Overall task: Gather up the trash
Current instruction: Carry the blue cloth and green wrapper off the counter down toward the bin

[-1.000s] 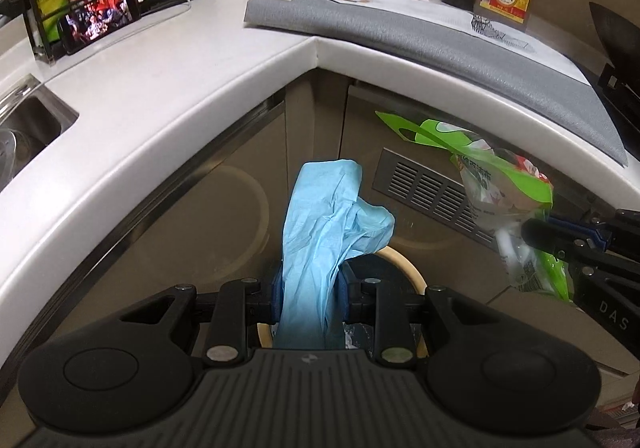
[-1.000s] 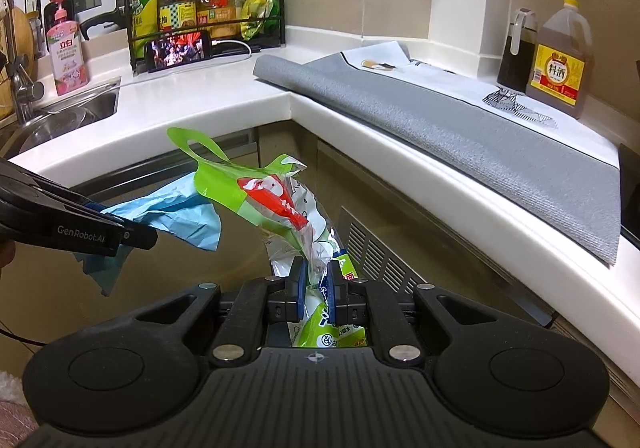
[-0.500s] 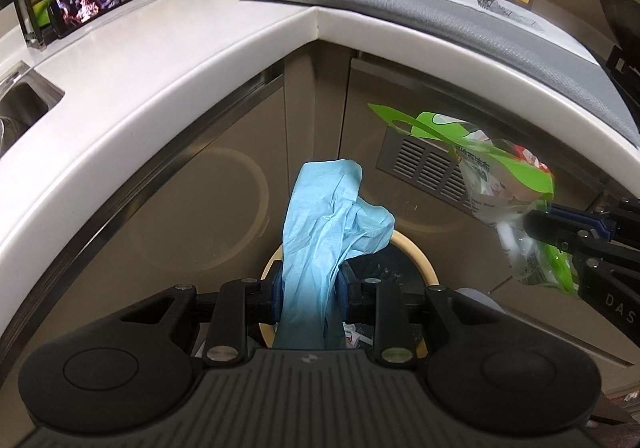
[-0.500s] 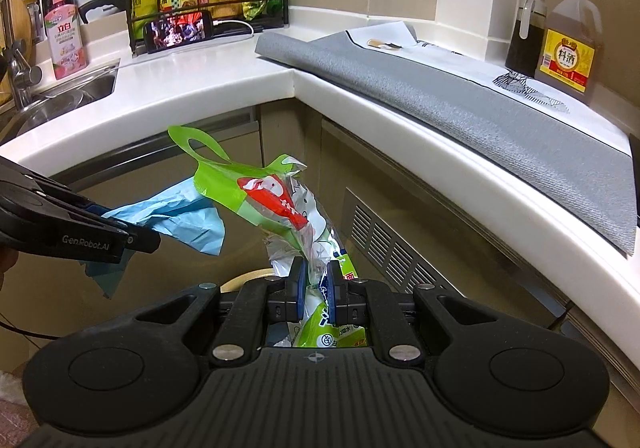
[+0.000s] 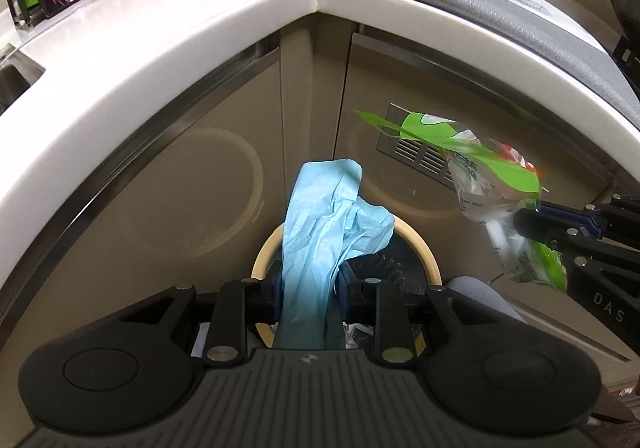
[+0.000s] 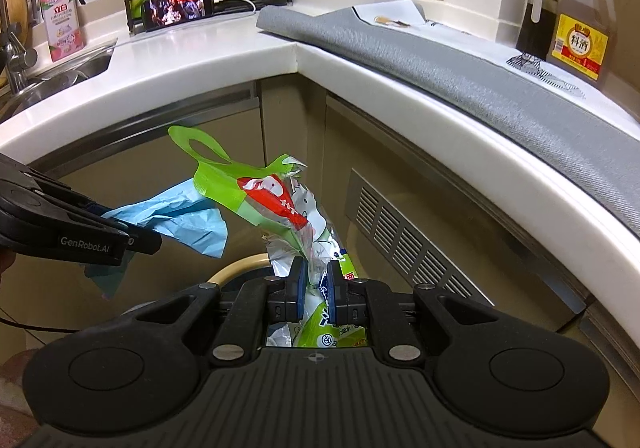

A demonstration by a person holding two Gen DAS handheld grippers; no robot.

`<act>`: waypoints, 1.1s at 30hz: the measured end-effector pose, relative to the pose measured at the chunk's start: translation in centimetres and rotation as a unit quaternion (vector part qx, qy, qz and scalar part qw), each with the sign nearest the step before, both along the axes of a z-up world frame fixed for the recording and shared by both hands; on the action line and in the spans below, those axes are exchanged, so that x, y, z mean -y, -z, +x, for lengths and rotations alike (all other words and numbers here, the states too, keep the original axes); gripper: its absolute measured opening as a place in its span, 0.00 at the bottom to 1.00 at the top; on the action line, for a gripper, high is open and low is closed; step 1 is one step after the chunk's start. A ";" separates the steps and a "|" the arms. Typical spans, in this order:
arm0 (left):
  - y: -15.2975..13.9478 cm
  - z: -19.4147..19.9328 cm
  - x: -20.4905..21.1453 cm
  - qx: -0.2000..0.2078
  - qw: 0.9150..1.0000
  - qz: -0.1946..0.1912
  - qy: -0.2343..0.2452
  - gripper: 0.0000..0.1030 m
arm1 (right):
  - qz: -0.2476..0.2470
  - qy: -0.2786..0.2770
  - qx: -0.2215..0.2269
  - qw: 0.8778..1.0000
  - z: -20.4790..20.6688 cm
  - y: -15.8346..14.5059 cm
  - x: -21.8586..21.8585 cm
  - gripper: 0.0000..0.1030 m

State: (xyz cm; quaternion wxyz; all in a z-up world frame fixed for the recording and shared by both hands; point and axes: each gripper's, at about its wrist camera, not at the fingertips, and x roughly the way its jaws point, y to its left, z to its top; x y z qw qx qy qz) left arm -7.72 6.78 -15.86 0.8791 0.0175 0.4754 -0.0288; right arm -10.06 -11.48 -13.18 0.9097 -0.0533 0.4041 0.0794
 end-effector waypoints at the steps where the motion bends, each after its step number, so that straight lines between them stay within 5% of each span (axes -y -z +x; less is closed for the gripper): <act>1: 0.2 0.2 0.0 -0.002 1.000 0.001 0.001 0.28 | 0.000 -0.001 -0.002 1.000 0.1 0.1 0.0 0.11; 19: 4.4 2.6 -0.1 -0.057 0.998 -0.004 0.004 0.28 | 0.001 0.003 -0.058 0.998 2.6 3.5 0.0 0.11; 33: 9.6 6.1 0.5 -0.124 0.992 0.007 0.006 0.29 | 0.007 0.013 -0.134 0.991 6.5 9.2 0.3 0.12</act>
